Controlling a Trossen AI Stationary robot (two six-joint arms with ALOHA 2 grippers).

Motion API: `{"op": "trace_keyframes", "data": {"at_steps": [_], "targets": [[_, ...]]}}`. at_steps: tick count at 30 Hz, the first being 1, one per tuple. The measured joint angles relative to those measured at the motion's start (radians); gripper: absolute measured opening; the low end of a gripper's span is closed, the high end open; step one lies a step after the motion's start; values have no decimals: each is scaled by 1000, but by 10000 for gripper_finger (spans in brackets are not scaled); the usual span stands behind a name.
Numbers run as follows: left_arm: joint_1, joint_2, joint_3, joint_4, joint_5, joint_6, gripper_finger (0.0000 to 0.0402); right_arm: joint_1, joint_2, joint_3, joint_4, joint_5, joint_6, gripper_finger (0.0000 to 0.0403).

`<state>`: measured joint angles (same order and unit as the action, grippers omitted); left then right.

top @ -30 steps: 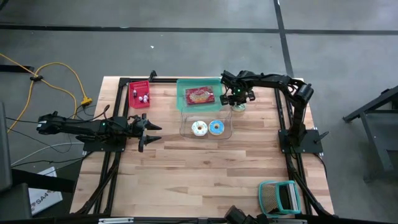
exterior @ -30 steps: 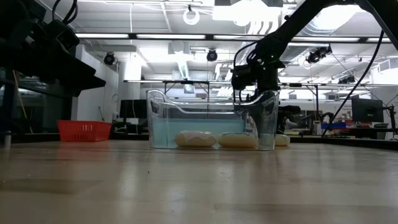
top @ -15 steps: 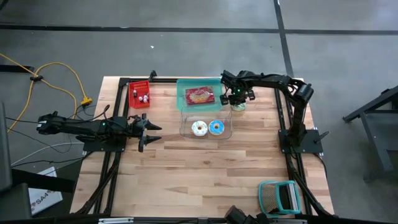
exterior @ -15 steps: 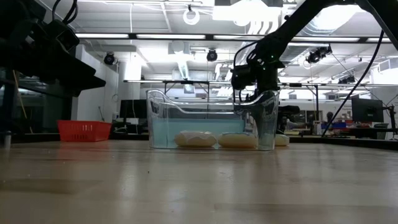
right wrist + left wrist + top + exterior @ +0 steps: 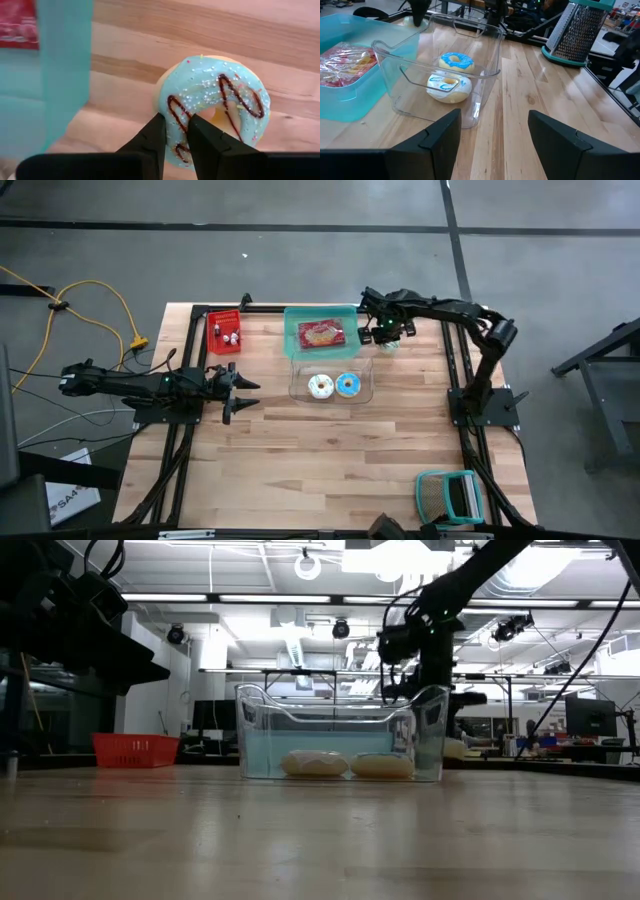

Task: Pick & Place Food Item
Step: Put the green donut into the transparent bin

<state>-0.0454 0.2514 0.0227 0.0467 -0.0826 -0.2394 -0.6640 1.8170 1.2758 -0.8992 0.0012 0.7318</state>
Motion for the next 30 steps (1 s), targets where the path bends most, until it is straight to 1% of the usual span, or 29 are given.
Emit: {"op": "trace_keyframes", "data": {"at_steps": [19, 22, 30], "targets": [[0, 0, 0, 0, 0, 0, 225, 1, -308, 0, -47, -3, -49, 64], [0, 0, 0, 0, 0, 0, 225, 8, -330, 0, -50, -3, -56, 64], [0, 0, 0, 0, 0, 0, 225, 54, -333, 0, -39, -16, -74, 64]]}}
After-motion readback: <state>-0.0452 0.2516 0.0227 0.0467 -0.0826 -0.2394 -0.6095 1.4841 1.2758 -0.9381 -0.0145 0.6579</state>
